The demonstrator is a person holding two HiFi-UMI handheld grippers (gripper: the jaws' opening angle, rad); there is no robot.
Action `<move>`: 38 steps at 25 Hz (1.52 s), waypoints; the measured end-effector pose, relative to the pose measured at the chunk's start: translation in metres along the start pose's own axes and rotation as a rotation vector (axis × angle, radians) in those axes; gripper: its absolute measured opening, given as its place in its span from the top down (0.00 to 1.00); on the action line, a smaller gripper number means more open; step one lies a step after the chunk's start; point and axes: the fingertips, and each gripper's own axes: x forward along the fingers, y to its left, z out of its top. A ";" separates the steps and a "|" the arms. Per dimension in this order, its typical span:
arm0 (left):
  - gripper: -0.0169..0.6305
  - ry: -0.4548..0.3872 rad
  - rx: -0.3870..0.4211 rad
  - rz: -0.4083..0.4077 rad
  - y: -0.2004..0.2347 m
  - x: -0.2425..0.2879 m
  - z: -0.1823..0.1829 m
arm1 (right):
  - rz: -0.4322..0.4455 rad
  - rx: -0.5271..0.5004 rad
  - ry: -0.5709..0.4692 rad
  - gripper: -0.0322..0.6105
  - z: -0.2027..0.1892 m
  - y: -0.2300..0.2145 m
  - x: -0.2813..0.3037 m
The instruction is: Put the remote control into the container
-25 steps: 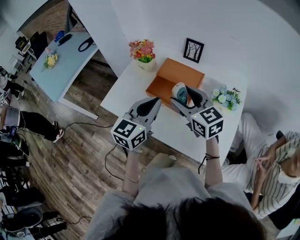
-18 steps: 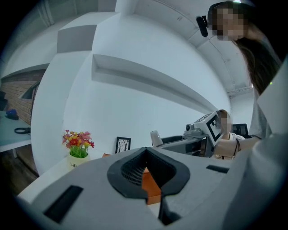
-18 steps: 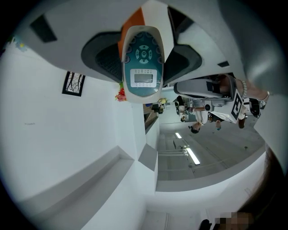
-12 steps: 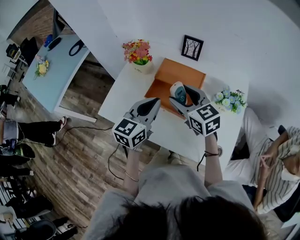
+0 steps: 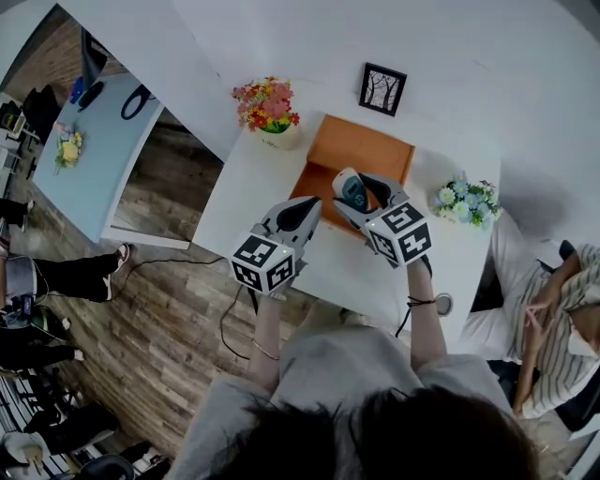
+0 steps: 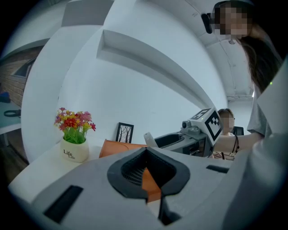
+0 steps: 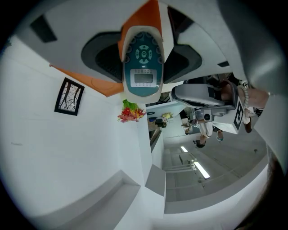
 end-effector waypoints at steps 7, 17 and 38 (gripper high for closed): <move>0.97 0.045 -0.034 -0.022 0.015 0.013 -0.015 | 0.006 0.007 0.095 0.51 -0.018 -0.008 0.029; 0.97 0.085 -0.070 -0.024 0.029 0.022 -0.032 | 0.029 0.005 0.246 0.51 -0.052 -0.014 0.061; 0.97 0.103 -0.101 -0.008 0.047 0.028 -0.041 | 0.060 -0.027 0.536 0.51 -0.109 -0.008 0.100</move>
